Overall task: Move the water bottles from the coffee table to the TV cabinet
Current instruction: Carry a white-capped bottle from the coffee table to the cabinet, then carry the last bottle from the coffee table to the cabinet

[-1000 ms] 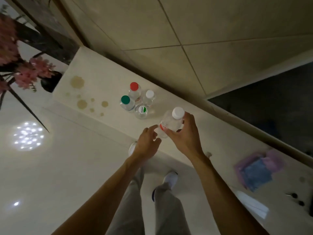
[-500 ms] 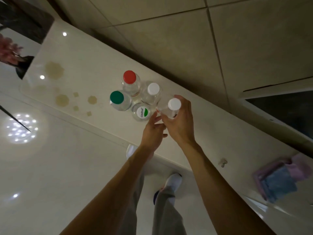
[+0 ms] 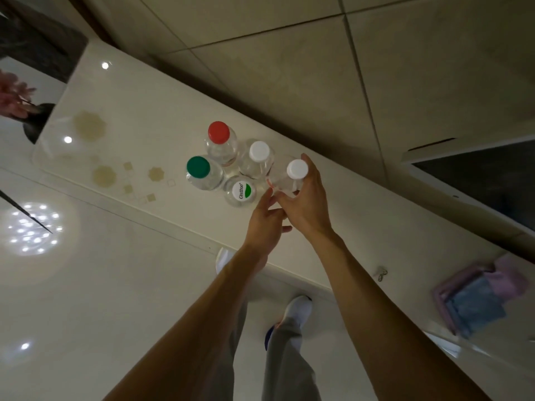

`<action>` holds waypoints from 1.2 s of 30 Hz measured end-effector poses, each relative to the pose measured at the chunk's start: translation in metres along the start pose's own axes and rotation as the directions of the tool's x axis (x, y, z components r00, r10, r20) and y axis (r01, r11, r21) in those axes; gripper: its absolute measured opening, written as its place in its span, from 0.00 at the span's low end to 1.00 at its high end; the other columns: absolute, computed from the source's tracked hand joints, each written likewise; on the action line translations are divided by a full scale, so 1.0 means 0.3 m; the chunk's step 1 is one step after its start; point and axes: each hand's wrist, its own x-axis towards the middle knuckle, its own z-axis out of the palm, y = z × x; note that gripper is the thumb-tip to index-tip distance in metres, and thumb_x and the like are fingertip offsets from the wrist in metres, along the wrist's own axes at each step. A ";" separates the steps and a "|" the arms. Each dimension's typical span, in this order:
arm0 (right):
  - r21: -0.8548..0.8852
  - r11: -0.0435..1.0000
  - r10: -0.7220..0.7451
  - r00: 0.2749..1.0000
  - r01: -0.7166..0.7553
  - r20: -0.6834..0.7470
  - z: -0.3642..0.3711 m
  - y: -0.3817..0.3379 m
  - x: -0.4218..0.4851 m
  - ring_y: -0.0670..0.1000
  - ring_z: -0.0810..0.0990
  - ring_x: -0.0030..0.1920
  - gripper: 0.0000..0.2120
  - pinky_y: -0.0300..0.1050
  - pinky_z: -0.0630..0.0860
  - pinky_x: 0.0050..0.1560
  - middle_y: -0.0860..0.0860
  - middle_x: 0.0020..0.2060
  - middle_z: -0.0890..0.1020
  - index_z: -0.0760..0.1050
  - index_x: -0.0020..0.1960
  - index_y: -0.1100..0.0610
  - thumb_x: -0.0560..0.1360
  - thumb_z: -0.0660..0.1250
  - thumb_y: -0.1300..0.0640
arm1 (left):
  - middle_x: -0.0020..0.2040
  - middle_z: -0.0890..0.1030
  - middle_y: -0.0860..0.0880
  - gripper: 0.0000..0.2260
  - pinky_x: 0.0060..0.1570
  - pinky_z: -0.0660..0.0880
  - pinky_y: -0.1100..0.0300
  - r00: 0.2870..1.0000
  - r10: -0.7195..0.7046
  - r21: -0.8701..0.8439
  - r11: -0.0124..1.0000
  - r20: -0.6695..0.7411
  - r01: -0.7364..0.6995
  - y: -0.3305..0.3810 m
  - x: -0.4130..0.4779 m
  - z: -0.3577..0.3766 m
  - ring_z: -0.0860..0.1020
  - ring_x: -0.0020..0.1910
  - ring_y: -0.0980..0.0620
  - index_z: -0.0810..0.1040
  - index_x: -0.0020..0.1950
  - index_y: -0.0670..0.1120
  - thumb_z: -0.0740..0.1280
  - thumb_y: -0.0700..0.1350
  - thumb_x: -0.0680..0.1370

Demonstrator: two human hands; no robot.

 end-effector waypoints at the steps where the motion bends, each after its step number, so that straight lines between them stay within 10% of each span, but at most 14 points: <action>1: 0.003 1.000 0.009 1.000 -0.009 0.007 -0.009 -0.005 -0.009 0.56 0.68 0.72 0.41 0.51 0.69 0.67 0.52 0.74 0.66 0.54 0.77 0.52 0.71 0.74 0.50 | 0.70 0.73 0.48 0.22 0.58 0.78 0.44 1.000 -0.019 0.019 1.000 -0.004 0.019 0.005 -0.012 -0.008 0.77 0.61 0.47 0.64 0.75 0.48 0.59 0.37 0.81; 8: 0.022 0.990 0.136 0.991 -0.137 0.009 -0.227 -0.032 -0.207 0.53 0.71 0.69 0.30 0.50 0.73 0.66 0.53 0.72 0.68 0.60 0.75 0.53 0.76 0.69 0.58 | 0.66 0.76 0.46 0.17 0.52 0.80 0.56 0.998 -0.040 0.518 0.856 0.058 0.004 0.055 -0.211 -0.092 0.79 0.53 0.50 0.75 0.66 0.46 0.61 0.36 0.79; 15: 0.029 0.968 0.250 0.959 -0.248 -0.133 -0.556 -0.041 -0.593 0.49 0.77 0.58 0.17 0.37 0.72 0.53 0.53 0.62 0.78 0.72 0.65 0.57 0.78 0.66 0.57 | 0.58 0.81 0.45 0.11 0.54 0.73 0.59 0.921 -0.108 0.904 0.264 0.373 -0.335 0.193 -0.483 -0.118 0.79 0.55 0.47 0.78 0.58 0.44 0.61 0.41 0.79; 23: 0.104 0.936 0.350 0.867 -0.335 -0.354 -0.803 -0.004 -1.052 0.48 0.80 0.52 0.10 0.36 0.69 0.51 0.51 0.55 0.83 0.79 0.57 0.56 0.76 0.66 0.57 | 0.58 0.79 0.42 0.13 0.55 0.75 0.53 0.735 -0.212 0.671 -0.305 0.644 -0.676 0.326 -0.791 0.138 0.78 0.57 0.44 0.75 0.61 0.42 0.58 0.45 0.80; 36: 0.233 0.859 0.494 0.620 -0.455 -0.610 -0.917 0.373 -2.099 0.51 0.81 0.53 0.10 0.48 0.78 0.56 0.50 0.54 0.83 0.80 0.56 0.54 0.78 0.65 0.53 | 0.59 0.77 0.47 0.12 0.54 0.71 0.55 0.306 -0.328 0.135 -0.455 0.894 -0.880 -0.068 -1.602 0.682 0.76 0.57 0.48 0.75 0.60 0.46 0.59 0.47 0.81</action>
